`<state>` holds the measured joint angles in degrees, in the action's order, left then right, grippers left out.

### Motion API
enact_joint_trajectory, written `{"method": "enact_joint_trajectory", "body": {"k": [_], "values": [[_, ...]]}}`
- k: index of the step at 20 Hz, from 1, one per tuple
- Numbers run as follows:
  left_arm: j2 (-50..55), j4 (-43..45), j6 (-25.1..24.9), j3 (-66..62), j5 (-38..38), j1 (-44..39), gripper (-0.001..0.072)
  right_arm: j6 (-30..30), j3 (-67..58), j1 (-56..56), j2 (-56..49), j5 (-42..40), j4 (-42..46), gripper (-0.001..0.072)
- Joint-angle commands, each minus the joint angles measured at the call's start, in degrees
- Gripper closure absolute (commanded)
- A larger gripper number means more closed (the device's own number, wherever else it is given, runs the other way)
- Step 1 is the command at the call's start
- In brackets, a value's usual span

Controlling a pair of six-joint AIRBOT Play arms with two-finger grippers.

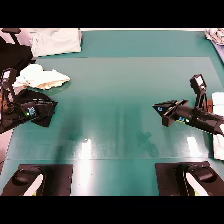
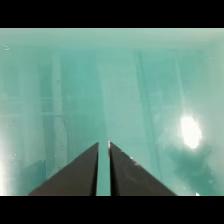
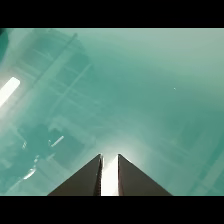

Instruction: Fold the shirts.

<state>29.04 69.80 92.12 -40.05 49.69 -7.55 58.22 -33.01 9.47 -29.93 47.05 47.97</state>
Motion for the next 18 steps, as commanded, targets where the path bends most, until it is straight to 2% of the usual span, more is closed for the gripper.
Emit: {"method": "enact_joint_trajectory", "body": {"k": [1,12,16,18], "values": [[0.0,0.0,0.0,0.0,0.0,0.0,0.0599,0.0,0.0,0.0,0.0,0.0,0.0,0.0585],[0.0,0.2,-0.1,0.0,-0.9,0.0,0.0600,0.0,0.0,0.0,0.0,-0.1,-0.4,0.0586],[0.0,-1.1,0.5,0.0,-14.8,0.0,0.0599,0.0,0.0,0.0,0.0,0.0,-0.4,0.0585],[0.0,-2.1,1.5,0.0,-15.2,0.0,0.0599,0.0,0.0,0.0,0.0,0.7,-0.4,0.0585]]}}
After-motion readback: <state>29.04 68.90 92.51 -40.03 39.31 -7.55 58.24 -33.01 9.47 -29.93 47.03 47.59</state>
